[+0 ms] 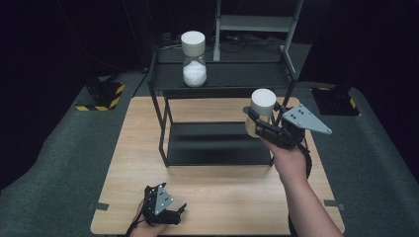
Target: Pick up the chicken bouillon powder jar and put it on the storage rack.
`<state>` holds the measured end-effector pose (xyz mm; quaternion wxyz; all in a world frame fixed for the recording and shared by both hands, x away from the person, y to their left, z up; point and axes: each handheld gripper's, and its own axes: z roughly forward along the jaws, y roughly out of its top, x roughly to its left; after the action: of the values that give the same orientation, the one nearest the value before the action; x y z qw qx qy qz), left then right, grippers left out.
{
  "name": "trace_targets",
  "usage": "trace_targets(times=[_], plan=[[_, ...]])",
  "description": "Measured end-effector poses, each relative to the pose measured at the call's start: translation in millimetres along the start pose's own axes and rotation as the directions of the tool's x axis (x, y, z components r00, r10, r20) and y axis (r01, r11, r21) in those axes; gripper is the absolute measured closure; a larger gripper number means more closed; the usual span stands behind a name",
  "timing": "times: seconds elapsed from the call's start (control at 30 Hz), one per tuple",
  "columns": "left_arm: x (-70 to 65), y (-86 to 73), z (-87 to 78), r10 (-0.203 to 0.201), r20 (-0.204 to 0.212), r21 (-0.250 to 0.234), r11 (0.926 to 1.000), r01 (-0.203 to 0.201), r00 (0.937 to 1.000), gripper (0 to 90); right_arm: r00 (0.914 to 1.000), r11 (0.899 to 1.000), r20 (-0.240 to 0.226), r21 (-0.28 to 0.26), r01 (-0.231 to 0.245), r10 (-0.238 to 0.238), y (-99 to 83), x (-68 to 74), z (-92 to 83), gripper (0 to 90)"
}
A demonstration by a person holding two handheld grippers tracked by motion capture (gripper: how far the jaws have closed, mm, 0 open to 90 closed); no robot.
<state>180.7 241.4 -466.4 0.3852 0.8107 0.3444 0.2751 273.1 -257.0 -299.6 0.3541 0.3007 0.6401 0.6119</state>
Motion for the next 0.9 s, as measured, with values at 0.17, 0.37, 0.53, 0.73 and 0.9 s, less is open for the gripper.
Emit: trace_targets(times=[0.17, 0.37, 0.53, 0.73, 0.9], plan=[[0.0, -0.1, -0.2, 0.003, 0.000, 0.000, 1.0000, -0.003, 1.0000, 1.3, 1.0000, 1.000, -0.001, -0.015, -0.009, 0.009, 7.5, 1.4, 5.1, 34.5], [-0.7, -0.4, -0.4, 0.007, -0.001, -0.002, 1.0000, -0.007, 1.0000, 1.3, 0.9999, 0.999, 0.002, -0.034, -0.017, 0.017, 17.9, 2.8, 11.5, 34.5], [-0.3, -0.4, -0.3, 0.005, 0.002, -0.002, 1.0000, -0.005, 1.0000, 1.3, 0.9998, 0.998, 0.006, -0.055, -0.019, 0.019, 29.1, 1.8, 16.3, 34.5], [0.3, -1.0, -0.6, 0.004, 0.003, -0.006, 1.0000, -0.004, 1.0000, 1.3, 0.9997, 0.997, 0.020, -0.078, -0.010, 0.012, 43.3, 2.6, 20.9, 34.5], [0.7, -1.1, -0.9, 0.003, 0.005, -0.006, 1.0000, -0.003, 1.0000, 1.3, 0.9994, 0.996, 0.033, -0.088, -0.004, 0.007, 52.9, 3.5, 25.6, 34.5]])
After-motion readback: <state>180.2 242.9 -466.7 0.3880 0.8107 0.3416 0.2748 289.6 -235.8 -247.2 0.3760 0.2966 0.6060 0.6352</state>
